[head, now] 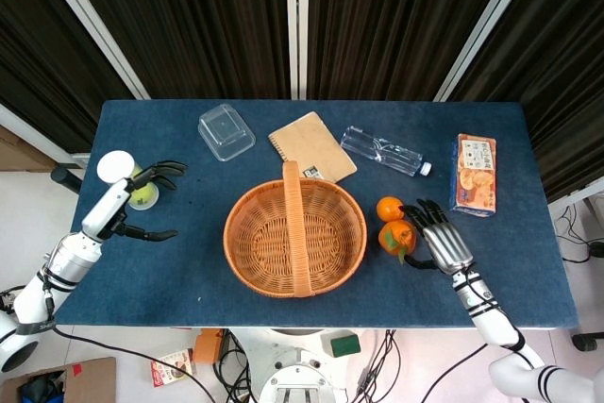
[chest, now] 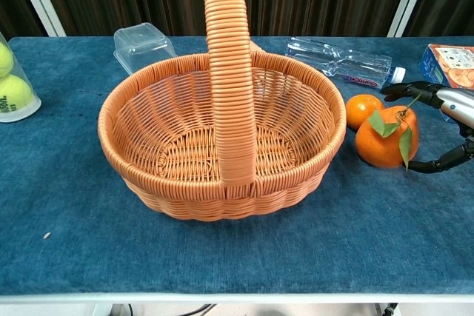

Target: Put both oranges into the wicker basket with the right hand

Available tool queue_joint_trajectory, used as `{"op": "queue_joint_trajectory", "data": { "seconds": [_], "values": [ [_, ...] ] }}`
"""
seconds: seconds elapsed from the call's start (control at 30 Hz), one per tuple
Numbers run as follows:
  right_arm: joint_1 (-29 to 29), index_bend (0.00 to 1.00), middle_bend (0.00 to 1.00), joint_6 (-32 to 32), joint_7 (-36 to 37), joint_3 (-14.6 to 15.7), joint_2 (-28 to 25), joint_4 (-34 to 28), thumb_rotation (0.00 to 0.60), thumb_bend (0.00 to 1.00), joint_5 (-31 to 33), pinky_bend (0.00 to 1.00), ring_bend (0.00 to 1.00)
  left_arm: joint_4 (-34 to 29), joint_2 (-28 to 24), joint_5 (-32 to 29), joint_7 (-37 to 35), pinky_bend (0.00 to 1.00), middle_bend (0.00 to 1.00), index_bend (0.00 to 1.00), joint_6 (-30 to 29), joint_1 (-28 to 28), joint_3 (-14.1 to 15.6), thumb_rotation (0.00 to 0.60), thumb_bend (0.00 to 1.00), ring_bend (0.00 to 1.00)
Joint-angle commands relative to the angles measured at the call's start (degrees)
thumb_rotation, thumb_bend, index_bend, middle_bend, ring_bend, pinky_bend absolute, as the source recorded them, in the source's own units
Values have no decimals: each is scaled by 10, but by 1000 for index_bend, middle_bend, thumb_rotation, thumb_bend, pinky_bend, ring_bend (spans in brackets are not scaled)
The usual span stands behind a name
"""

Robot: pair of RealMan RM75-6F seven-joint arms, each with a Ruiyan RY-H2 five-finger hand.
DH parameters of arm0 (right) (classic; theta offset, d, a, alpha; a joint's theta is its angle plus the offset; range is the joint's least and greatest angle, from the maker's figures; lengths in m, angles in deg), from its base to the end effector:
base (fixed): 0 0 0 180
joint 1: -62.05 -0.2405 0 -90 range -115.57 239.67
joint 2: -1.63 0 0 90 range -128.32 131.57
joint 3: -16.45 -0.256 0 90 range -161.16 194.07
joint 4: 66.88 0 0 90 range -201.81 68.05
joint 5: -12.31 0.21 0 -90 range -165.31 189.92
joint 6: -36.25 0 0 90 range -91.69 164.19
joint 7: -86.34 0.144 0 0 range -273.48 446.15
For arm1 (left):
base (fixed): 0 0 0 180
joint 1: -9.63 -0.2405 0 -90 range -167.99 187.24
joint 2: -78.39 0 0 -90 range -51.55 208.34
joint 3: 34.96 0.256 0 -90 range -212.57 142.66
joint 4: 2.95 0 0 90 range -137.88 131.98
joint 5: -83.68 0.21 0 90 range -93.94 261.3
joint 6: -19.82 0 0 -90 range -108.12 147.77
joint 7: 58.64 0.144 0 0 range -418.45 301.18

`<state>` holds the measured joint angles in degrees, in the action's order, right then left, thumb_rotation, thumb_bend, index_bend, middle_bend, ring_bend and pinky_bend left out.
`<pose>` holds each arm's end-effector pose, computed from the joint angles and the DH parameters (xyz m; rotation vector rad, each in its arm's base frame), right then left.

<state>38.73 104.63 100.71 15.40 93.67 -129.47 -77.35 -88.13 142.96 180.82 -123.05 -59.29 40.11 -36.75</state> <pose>-0.2845 -0.2730 -0.0035 1.7285 -1.0833 1.0516 -0.2126 0.2965 0.1407 -1.5616 -1.6078 -1.7933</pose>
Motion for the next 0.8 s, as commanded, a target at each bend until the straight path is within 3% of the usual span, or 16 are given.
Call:
{"op": "queue_joint_trajectory", "data": {
  "seconds": [0.03, 0.23, 0.33, 0.6, 0.8],
  "values": [
    [-4, 262, 179, -5, 1, -2, 6, 7, 600, 216, 3, 0, 0, 1, 0, 1, 0, 346, 194, 244, 0, 1, 1, 600, 92, 195],
    [-4, 461, 303, 13, 10, -4, 13, 15, 600, 240, -3, 0, 0, -1, -2, 1, 0, 346, 194, 243, -5, -1, 2, 600, 92, 195],
    [-1, 513, 336, 31, 14, -6, 13, 20, 600, 264, -7, 0, 0, -1, -3, 2, -1, 346, 194, 243, -7, -2, 4, 600, 92, 195],
    [15, 524, 344, 91, 22, -11, -23, -18, 600, 284, -22, 0, 0, 0, -3, 4, -6, 347, 194, 243, -12, -5, 8, 600, 92, 195],
    [26, 524, 345, 163, 6, -31, -97, -113, 600, 287, -46, 0, 0, 1, -6, 6, -8, 346, 194, 243, -18, -9, 11, 600, 92, 195]
  ]
}}
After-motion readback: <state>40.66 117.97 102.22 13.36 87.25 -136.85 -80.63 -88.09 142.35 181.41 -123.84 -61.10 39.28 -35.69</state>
